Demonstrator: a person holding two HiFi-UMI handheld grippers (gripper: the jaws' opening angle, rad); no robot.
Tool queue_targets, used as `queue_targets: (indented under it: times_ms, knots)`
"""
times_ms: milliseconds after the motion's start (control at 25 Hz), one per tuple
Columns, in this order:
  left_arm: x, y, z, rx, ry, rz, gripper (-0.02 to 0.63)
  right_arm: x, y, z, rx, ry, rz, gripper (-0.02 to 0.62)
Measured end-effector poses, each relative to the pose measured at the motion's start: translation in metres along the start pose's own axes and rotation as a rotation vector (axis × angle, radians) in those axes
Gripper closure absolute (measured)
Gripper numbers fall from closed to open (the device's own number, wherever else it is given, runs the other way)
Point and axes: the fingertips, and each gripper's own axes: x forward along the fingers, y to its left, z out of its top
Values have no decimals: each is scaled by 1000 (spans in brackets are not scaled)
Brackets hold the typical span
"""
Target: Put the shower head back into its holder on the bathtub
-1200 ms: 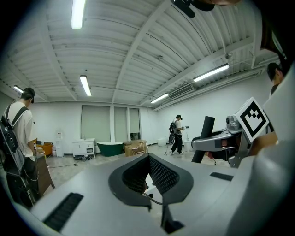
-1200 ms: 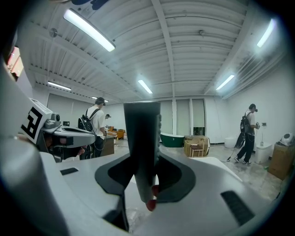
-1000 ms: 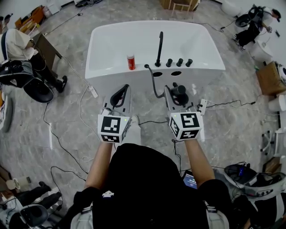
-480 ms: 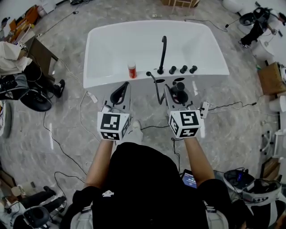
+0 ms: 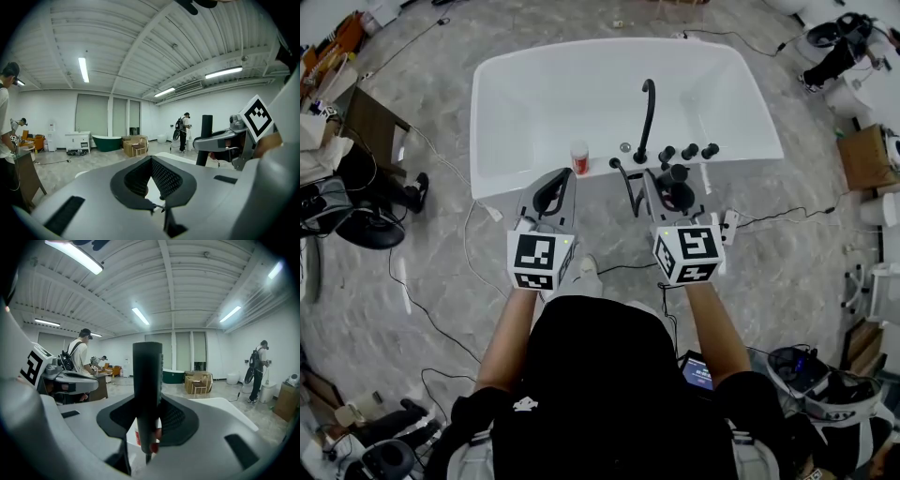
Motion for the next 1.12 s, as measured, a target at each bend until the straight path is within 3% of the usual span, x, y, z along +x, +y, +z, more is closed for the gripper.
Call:
queue_targets:
  times_ms: [200,760,1120]
  knots:
    - [16,25,-5,6,6,-14,595,26,6,11,-5,-3,-10,459]
    - [62,23,-21,-2,51,-35,595,60,-23,6,11,-13,-5,459]
    - [95,28,-9,2,58,-18,595,91,-42,30,-2,-51,26,459]
